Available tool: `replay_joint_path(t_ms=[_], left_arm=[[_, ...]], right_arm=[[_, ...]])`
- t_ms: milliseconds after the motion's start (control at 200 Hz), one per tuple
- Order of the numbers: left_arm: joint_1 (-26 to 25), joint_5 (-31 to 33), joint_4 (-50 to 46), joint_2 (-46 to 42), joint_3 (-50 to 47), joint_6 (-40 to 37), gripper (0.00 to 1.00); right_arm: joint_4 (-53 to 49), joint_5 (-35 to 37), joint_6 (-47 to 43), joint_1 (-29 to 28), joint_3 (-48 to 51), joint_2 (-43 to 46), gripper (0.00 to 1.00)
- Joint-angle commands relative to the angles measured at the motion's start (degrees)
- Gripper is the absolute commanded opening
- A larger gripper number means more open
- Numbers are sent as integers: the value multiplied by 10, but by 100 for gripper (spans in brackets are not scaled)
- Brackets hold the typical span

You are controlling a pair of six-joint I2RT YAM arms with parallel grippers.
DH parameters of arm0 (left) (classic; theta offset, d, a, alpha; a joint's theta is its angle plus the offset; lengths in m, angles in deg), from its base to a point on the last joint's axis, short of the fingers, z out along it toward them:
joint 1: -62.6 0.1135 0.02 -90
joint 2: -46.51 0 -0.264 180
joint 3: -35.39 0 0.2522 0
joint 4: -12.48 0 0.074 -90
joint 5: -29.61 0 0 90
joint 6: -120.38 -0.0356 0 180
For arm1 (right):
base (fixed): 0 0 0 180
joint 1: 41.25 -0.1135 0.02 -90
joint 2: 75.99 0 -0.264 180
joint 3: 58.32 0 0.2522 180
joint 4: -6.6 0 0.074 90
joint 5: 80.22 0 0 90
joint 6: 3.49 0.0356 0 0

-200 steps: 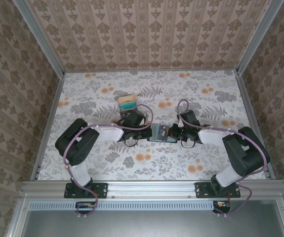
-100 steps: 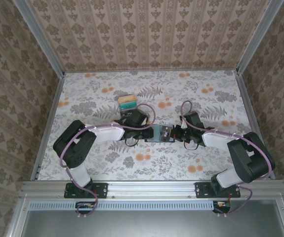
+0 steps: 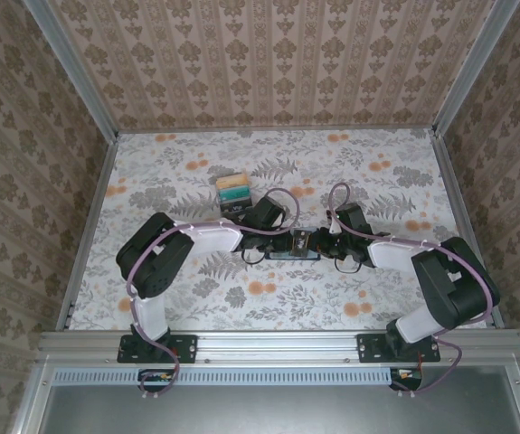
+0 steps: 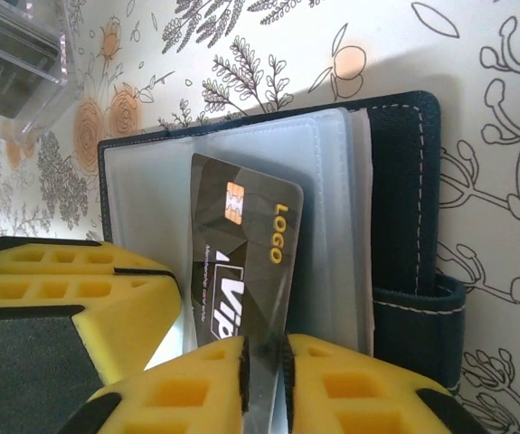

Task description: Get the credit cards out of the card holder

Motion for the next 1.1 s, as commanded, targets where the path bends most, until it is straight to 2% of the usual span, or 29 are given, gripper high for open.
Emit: replay_joint_path(t_ms=[0, 85, 190, 340, 480, 555, 680, 775, 970, 1095], left_arm=[[2, -8, -19, 21, -6, 10, 12], [2, -13, -12, 22, -10, 12, 12], [4, -16, -7, 22, -11, 13, 12], [4, -15, -8, 18, -14, 12, 11], [8, -15, -4, 14, -22, 12, 11], [10, -16, -4, 10, -26, 12, 11], [14, -19, -1, 1, -30, 11, 12], [15, -26, -1, -13, -31, 11, 17], [19, -35, -1, -88, -27, 9, 35], [25, -47, 27, -146, -41, 17, 40]], right_arm=[[29, -10, 1, 1, 7, -17, 25], [46, -17, 7, 1, 9, -30, 27], [61, -23, 15, 1, 9, -41, 26], [57, -11, 15, 1, 11, -37, 11], [22, 11, 2, 4, 12, -13, 8], [0, 20, -8, 11, 13, 8, 2], [-35, 27, -26, 22, 19, 54, 0], [-58, 26, -37, 25, 23, 97, 0], [-101, 26, -56, 26, 29, 185, 0], [-111, 11, -61, 26, 31, 252, 0]])
